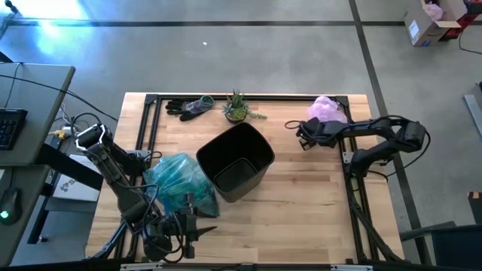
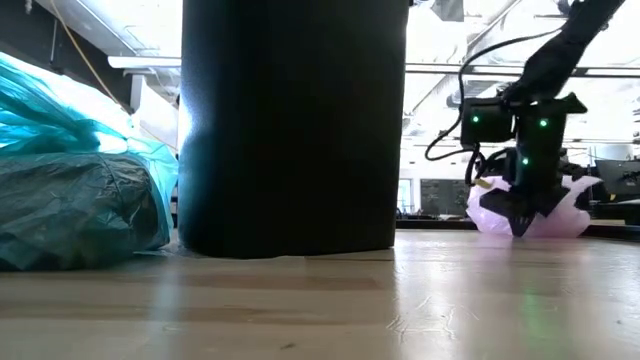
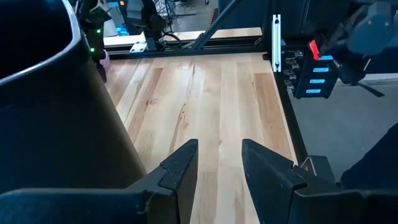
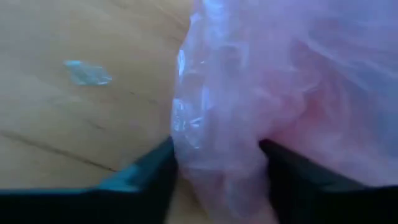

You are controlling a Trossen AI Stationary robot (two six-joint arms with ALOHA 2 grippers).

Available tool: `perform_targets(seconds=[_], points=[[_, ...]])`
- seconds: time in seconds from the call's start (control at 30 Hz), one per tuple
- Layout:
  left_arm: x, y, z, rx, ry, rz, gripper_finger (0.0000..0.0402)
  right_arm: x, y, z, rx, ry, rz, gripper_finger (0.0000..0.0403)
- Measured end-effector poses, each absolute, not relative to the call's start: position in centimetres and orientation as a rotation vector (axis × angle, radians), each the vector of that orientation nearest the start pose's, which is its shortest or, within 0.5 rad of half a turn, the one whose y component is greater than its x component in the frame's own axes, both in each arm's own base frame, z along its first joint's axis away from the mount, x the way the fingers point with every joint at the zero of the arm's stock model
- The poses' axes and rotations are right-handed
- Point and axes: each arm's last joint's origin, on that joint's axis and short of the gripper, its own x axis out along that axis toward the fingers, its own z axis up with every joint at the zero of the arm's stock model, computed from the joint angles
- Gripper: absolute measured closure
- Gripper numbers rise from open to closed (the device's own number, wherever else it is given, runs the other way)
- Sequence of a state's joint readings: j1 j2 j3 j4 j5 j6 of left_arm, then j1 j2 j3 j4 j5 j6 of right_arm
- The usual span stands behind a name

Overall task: Place trash/remove bag and relplace
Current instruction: Put the pink trash bag into the trash bin

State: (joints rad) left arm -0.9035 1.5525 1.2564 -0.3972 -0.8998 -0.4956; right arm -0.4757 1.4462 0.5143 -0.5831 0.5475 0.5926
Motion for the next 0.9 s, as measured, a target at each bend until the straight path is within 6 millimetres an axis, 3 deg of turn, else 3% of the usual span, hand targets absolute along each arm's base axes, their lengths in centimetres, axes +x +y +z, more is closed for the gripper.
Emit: perform_targets(seconds=[0.13, 0.2, 0.33, 0.5, 0.67, 0.9], points=[[22.6, -24.8, 29.6, 0.06, 0.416, 0.108, 0.0293, 16.1, -8.5, 10.5, 0.362, 1.239, -1.182, 0.0342], [22.7, -24.7, 29.6, 0.043, 0.414, 0.114, 0.0293, 16.5, -7.5, 10.7, 0.346, 1.245, -1.13, 0.0383], [22.8, -24.6, 29.6, 0.019, 0.413, 0.124, 0.0293, 18.1, -5.6, 12.3, 0.428, 1.163, -1.014, 0.04], [22.8, -24.6, 29.6, -0.009, 0.425, 0.111, 0.0293, 20.1, -1.8, 16.4, 0.437, 0.911, -0.887, 0.0402], [22.8, -24.6, 29.6, -0.009, 0.422, 0.117, 0.0293, 19.8, 2.1, 22.6, 0.392, 0.572, -0.826, 0.0403], [23.0, -24.6, 30.1, 0.02, 0.35, 0.176, 0.0293, 17.9, 7.5, 31.2, 0.331, 0.188, -0.569, 0.0403]])
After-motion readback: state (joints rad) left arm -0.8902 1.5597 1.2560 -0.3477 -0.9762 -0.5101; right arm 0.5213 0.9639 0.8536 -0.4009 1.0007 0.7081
